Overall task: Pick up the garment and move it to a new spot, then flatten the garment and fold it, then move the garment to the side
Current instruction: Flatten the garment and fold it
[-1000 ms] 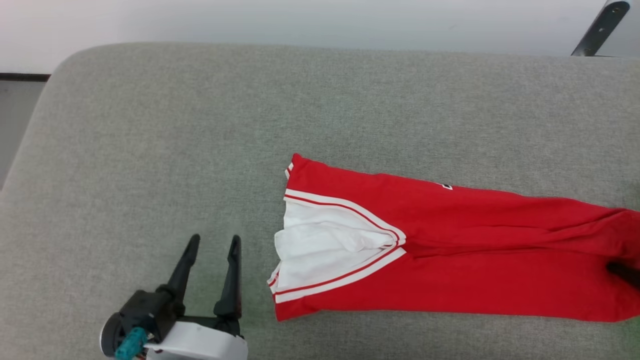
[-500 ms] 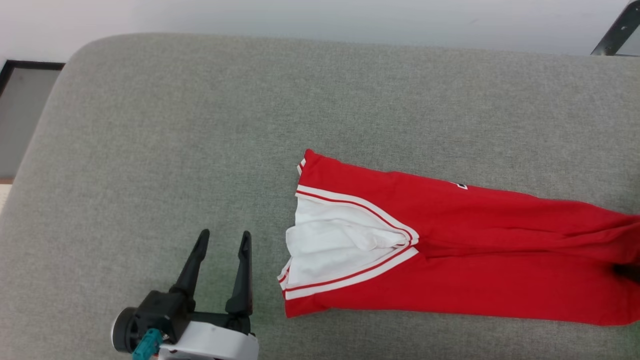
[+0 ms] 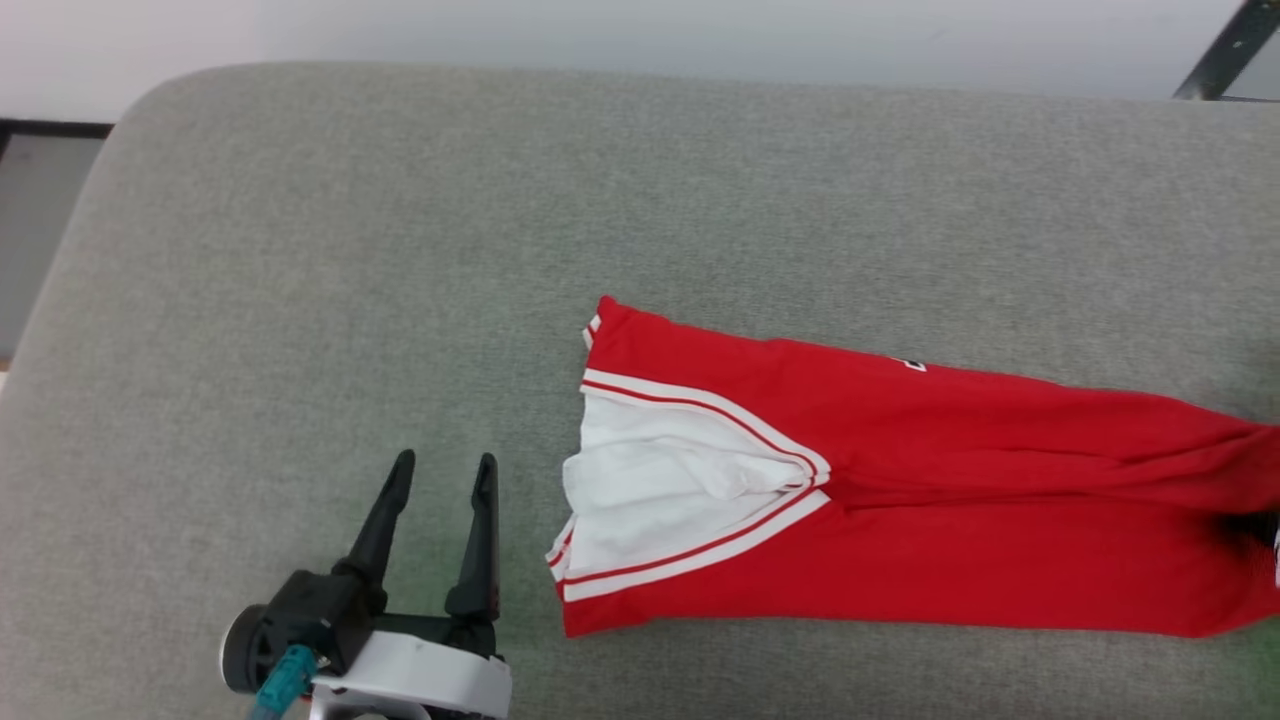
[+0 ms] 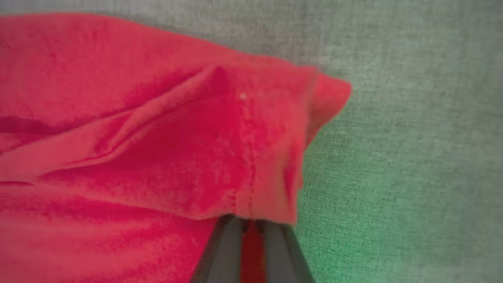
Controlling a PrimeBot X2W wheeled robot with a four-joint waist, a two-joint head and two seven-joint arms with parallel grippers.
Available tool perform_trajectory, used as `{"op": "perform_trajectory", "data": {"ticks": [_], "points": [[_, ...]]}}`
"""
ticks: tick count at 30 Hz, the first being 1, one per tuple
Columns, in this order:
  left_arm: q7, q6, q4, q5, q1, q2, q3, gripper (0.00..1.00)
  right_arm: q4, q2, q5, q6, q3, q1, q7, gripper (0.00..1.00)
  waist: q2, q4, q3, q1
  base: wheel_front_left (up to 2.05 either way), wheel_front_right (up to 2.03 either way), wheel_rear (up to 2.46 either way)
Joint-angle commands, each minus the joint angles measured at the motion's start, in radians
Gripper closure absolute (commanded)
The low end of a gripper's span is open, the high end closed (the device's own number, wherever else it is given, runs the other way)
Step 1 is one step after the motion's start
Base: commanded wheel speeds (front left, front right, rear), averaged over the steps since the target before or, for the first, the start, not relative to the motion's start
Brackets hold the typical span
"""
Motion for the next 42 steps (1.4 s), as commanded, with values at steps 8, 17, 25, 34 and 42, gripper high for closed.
{"op": "perform_trajectory", "data": {"ticks": [8, 17, 25, 34, 42], "points": [[0.000, -0.020, -0.002, 0.009, -0.002, -0.008, 0.036, 0.00, 0.082, -0.006, -0.005, -0.006, -0.087, -0.017, -0.107, 1.00, 0.0000, -0.063, -0.020, 0.0000, 0.00, 0.00, 0.00], [0.000, -0.041, -0.014, 0.028, -0.009, -0.005, 0.078, 0.00, 0.148, -0.135, -0.048, -0.002, -0.160, -0.043, -0.205, 1.00, 0.0000, -0.116, -0.006, 0.0000, 0.00, 0.00, 0.00], [0.000, -0.048, 0.006, 0.031, 0.018, -0.007, 0.092, 0.00, 0.132, -0.150, -0.022, -0.002, -0.127, -0.031, -0.288, 1.00, 0.0000, -0.150, -0.035, 0.0000, 0.00, 0.00, 0.00], [0.000, -0.051, 0.045, 0.014, 0.048, -0.010, 0.077, 0.00, -0.164, -0.109, 0.030, -0.002, 0.085, 0.017, -0.262, 1.00, 0.0000, -0.169, -0.098, 0.0000, 0.00, 0.00, 0.00], [0.000, -0.049, 0.063, -0.011, 0.054, -0.011, 0.054, 0.00, -0.417, -0.014, 0.078, -0.002, 0.237, 0.011, -0.208, 1.00, 0.0000, -0.129, -0.130, 0.0000, 0.00, 0.00, 0.00]]}}
